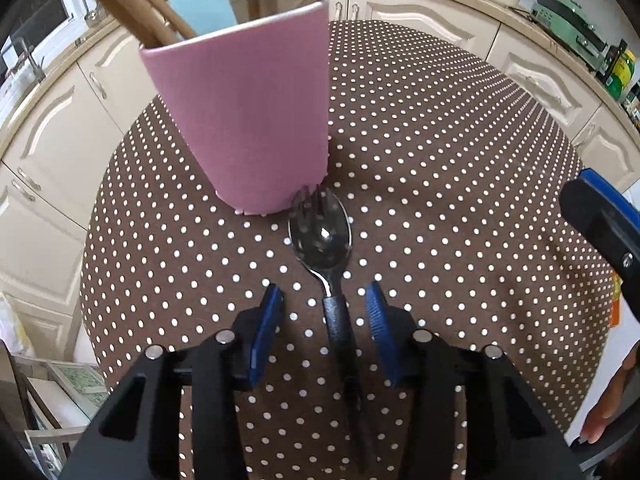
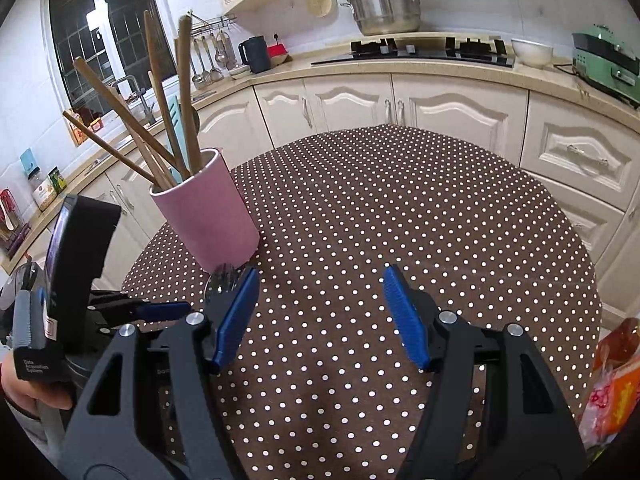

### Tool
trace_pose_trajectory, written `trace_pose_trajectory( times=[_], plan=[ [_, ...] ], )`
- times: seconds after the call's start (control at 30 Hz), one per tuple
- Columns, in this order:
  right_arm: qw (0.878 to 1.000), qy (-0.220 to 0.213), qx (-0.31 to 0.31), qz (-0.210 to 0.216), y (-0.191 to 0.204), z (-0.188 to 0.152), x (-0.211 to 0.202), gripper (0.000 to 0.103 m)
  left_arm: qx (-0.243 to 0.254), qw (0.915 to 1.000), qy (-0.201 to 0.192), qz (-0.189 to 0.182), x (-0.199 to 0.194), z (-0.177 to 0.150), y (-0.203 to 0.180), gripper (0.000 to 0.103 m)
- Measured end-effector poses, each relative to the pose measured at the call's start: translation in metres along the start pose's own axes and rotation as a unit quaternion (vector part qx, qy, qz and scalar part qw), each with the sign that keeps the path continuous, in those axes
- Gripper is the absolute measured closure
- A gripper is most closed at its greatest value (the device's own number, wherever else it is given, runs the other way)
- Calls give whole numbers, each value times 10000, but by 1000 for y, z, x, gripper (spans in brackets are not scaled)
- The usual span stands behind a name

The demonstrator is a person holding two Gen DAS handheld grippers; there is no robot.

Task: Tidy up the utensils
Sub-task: 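Lower the left gripper to the black spoon and grasp its handle, then lift the black spoon with the left gripper and carry it over the cup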

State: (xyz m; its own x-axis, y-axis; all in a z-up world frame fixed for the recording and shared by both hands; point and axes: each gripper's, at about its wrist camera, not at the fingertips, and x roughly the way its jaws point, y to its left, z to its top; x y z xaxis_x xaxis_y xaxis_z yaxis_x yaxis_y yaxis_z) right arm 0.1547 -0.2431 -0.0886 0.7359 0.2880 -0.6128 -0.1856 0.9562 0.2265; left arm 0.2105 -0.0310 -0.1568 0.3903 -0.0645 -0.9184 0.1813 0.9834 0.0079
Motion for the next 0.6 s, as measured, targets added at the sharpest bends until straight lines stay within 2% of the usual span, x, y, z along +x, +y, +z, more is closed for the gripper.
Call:
trace_pose_trajectory(
  times=[0.03, 0.13, 0.17, 0.27, 0.33, 0.6],
  plan=[
    [10000, 17, 14, 3, -1, -1, 1, 39, 18, 10000, -2, 4, 1, 1, -1, 64],
    [10000, 56, 73, 20, -4, -1, 2, 39, 114, 9999, 5, 3, 1, 3, -7, 87],
    [9999, 67, 97, 38, -4, -2, 2, 39, 155, 9999, 18, -6, 0, 3, -10, 91],
    [9999, 87, 112, 82, -4, -2, 3, 39, 213, 9998, -39, 2, -2, 1, -14, 92],
    [9999, 100, 102, 79, -4, -1, 3, 38, 174, 9997, -143, -130, -8, -1, -12, 92],
    [9998, 131, 80, 111, 1, -2, 4, 38, 287, 9949, -920, -284, -56, -18, -14, 92]
  ],
)
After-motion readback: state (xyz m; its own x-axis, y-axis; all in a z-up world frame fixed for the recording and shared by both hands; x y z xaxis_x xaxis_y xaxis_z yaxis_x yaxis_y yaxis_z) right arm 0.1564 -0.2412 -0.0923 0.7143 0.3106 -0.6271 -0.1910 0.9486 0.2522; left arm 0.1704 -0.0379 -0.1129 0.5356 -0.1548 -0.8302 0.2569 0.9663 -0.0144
